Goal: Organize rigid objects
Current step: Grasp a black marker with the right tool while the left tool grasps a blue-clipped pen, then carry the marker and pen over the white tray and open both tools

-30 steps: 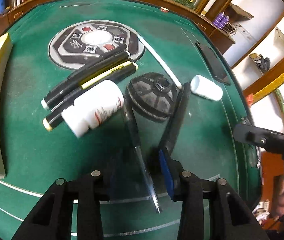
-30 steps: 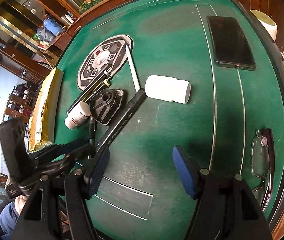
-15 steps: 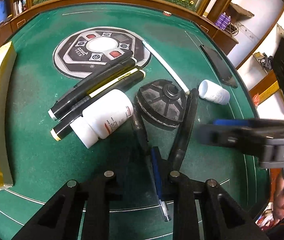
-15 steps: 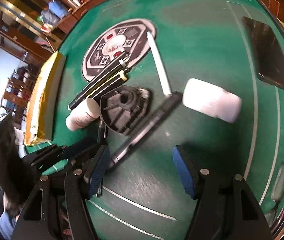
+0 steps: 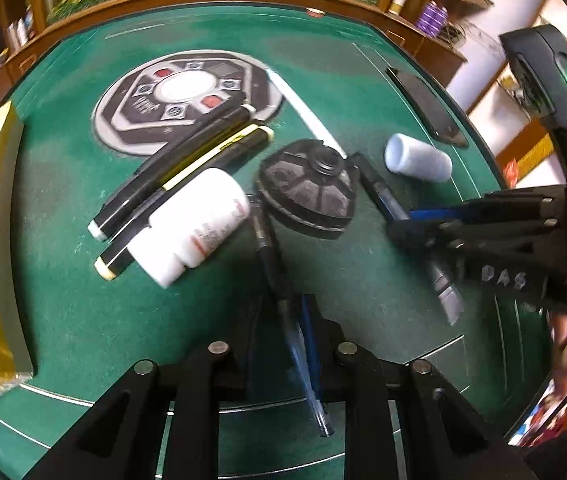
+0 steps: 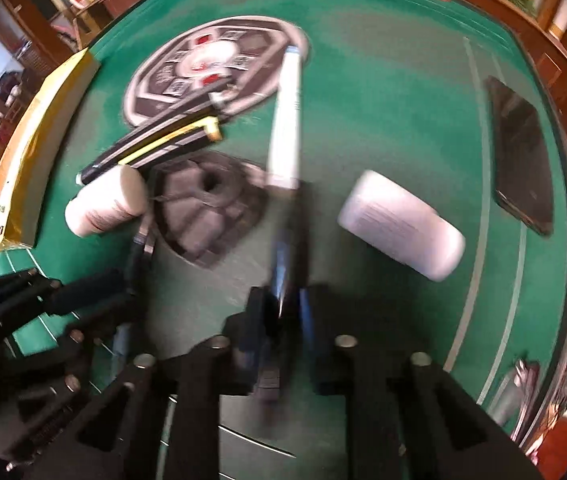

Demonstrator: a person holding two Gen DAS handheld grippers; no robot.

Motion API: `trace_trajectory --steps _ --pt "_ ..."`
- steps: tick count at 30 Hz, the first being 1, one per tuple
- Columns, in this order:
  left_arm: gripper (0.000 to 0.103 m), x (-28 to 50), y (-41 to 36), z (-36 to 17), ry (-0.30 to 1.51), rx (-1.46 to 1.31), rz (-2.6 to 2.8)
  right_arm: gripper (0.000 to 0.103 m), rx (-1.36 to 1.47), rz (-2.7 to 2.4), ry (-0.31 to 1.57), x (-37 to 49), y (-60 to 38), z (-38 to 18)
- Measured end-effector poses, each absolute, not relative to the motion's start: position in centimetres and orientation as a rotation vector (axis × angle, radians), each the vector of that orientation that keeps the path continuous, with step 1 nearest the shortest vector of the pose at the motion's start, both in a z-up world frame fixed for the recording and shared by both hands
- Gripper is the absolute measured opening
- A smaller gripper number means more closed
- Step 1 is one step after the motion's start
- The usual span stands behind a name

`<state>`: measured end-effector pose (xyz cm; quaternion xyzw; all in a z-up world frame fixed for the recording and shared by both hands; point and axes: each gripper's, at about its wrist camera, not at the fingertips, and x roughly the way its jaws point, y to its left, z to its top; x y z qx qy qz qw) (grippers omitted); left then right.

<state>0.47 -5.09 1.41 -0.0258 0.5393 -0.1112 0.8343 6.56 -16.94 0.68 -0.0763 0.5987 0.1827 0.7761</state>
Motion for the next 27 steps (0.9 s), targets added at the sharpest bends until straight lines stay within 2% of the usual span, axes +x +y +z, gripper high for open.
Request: trace_trajectory --steps 6,22,27 --pt "0.011 0.8 -6.1 1.5 1.155 -0.045 -0.283 0.016 -0.06 0.401 1.306 5.0 -20.2 0.8" --pt "0.013 0.9 -8.3 1.4 1.156 0.049 -0.246 0.016 -0.182 0.412 1.251 3.9 -19.3 0.7" --pt "0.008 0.2 -6.9 1.2 1.153 -0.097 -0.266 0.016 -0.103 0.435 1.254 3.5 -20.3 0.9"
